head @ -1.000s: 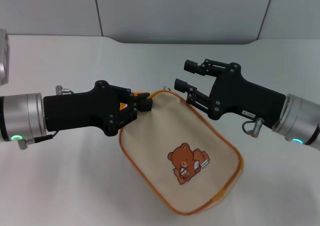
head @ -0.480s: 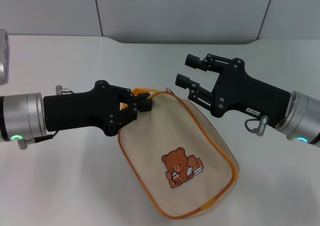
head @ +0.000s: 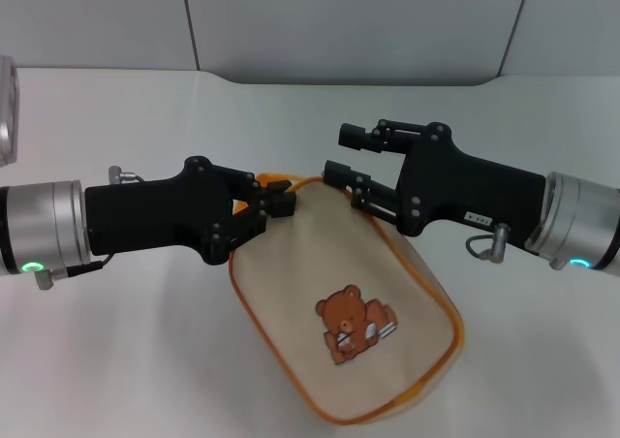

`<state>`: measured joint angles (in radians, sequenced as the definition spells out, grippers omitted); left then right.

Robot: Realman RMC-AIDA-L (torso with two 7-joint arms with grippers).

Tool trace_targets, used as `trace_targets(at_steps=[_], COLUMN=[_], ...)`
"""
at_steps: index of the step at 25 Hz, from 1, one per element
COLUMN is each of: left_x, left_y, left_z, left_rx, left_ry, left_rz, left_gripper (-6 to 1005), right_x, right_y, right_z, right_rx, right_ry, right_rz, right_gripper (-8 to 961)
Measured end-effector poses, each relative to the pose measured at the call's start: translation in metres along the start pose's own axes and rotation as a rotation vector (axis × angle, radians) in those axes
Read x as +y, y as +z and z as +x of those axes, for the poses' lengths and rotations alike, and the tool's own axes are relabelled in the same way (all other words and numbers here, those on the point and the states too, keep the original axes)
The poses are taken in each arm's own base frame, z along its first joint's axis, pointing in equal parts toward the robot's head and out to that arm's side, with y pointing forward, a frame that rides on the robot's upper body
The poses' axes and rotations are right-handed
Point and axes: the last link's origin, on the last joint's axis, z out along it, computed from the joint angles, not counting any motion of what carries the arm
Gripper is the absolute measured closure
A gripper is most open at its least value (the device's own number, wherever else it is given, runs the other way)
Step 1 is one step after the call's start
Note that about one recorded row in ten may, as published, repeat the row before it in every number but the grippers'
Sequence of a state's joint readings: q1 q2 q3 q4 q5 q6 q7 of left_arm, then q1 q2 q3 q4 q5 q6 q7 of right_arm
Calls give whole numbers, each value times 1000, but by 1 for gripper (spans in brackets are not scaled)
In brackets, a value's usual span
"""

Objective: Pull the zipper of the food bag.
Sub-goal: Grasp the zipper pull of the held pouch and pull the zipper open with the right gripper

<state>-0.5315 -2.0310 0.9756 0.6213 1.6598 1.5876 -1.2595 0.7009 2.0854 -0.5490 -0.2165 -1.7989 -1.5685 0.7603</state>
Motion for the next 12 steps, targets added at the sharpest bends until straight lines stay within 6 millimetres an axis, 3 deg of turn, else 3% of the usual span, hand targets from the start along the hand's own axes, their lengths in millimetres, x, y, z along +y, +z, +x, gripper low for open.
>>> trace_targets(at_steps=[6, 12], left_x=[0, 0], left_y=[-1, -2], left_z=[-1, -1], left_rx=[1, -1], left_ry=[-2, -2], left_rz=[1, 3], left_gripper=[936, 935], right_x=[-13, -14], right_y=[-6, -18], right_z=[8, -3], right_rx=[64, 28], right_ry=[64, 116], right_rz=[83, 62], right_gripper=[507, 507])
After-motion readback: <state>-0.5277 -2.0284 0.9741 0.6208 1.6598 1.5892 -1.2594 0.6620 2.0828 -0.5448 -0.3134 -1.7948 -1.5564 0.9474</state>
